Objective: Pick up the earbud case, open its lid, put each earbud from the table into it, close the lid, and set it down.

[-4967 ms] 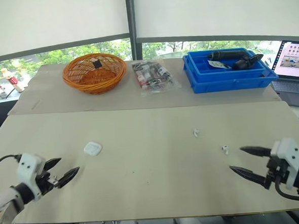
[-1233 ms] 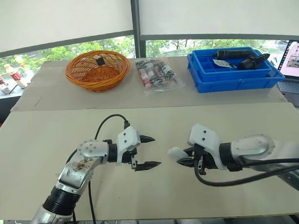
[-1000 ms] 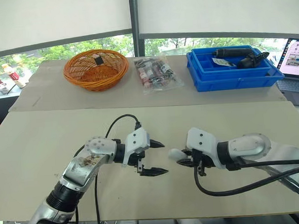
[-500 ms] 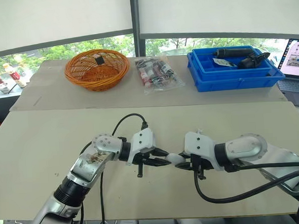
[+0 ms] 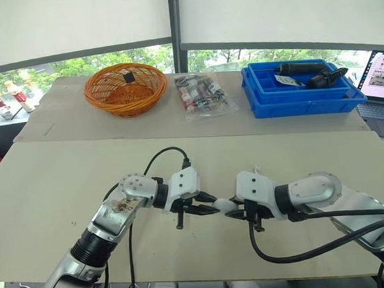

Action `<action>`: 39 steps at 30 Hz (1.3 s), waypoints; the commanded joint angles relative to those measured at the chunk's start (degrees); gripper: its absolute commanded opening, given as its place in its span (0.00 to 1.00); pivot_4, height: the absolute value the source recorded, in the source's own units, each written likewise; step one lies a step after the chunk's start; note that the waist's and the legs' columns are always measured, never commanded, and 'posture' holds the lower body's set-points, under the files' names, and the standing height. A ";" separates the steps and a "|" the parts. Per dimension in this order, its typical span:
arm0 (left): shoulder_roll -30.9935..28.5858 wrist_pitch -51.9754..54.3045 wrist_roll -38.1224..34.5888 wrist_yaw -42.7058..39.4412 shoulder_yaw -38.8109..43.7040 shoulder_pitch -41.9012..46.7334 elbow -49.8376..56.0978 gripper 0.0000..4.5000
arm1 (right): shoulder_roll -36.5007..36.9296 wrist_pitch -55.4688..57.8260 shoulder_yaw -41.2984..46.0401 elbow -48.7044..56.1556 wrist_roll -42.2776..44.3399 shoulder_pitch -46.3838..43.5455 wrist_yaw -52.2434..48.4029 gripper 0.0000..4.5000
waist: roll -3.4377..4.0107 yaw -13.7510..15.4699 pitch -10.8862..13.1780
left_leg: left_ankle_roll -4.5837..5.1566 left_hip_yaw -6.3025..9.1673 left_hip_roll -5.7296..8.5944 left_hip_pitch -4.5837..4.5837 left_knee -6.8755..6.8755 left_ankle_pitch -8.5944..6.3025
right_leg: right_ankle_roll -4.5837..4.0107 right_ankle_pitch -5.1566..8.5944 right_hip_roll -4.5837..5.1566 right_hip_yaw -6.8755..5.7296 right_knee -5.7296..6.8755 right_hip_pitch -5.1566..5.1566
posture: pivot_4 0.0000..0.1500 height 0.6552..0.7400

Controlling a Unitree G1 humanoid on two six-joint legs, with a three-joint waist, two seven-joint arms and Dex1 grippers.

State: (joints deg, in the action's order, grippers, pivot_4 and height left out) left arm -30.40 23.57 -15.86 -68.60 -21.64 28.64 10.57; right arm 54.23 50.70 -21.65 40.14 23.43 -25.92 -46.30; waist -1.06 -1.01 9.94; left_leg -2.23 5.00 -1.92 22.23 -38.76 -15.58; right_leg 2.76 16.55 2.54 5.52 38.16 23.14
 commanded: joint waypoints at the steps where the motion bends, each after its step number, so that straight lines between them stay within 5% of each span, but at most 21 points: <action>1: -0.66 -3.14 0.36 -1.95 0.04 1.11 -0.39 0.66 | 0.21 -1.16 2.06 2.06 -0.53 -0.43 -1.04 0.17 | 0.00 -0.04 0.00 | 0.00 0.00 0.00 0.00 0.00 0.00 | 0.00 0.00 0.00 0.00 0.00 0.00 | 1.00 0.72; 2: -0.96 -3.17 -0.03 -2.80 0.14 1.37 -0.42 0.77 | 0.30 -1.25 2.10 2.05 -0.69 -0.50 -1.30 0.17 | 0.00 -0.04 0.00 | 0.00 0.00 0.00 0.00 0.00 0.00 | 0.00 0.00 0.00 0.00 0.00 0.00 | 1.00 0.72; 3: -1.08 -3.14 -0.31 -3.19 0.28 1.56 -0.43 0.78 | 0.37 -1.30 2.13 2.05 -0.87 -0.61 -1.56 0.17 | 0.00 -0.02 0.00 | 0.00 0.00 0.00 -0.01 0.00 0.00 | 0.00 0.00 0.00 0.00 0.01 0.00 | 1.00 0.72; 24: 0.76 -4.52 0.17 -3.06 -0.19 2.03 -1.98 0.78 | -0.86 -0.89 2.31 2.51 -2.17 -1.50 -2.95 0.17 | 0.00 0.00 0.00 | 0.00 0.01 0.01 0.01 -0.07 0.00 | 0.01 0.00 0.00 0.00 0.05 0.00 | 1.00 0.72; 27: 0.95 -4.61 0.39 -3.09 -0.32 2.04 -2.38 0.59 | -1.14 -0.81 2.36 2.60 -2.05 -1.49 -2.86 0.17 | 0.00 0.00 0.00 | 0.00 0.01 0.01 0.01 -0.08 0.00 | 0.01 -0.01 0.00 0.00 0.06 0.00 | 1.00 0.72; 32: 0.95 -4.73 0.50 -3.06 -0.36 1.88 -2.62 0.13 | -1.58 -0.58 2.48 2.83 -1.88 -1.45 -2.79 0.17 | 0.00 -0.02 0.00 | 0.00 0.01 0.01 0.01 -0.08 0.00 | 0.01 -0.01 0.00 0.00 0.07 0.00 | 1.00 0.72; 39: 0.99 -5.05 0.65 -2.84 -0.19 1.74 -2.85 0.13 | -1.70 -0.69 2.86 2.93 -1.66 -1.13 -2.94 0.17 | 0.00 0.00 0.00 | 0.00 0.01 0.01 0.01 -0.08 0.00 | 0.01 -0.01 0.00 0.00 0.08 0.00 | 1.00 0.72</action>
State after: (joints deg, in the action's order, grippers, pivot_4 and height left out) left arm -29.73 18.88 -15.30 -71.86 -22.16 30.32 7.72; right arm 52.87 50.67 -21.32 40.83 21.52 -26.30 -49.17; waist -1.06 -1.01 9.94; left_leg -2.23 5.00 -1.92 22.23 -38.85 -15.58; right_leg 2.76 16.55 2.54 5.52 38.24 23.14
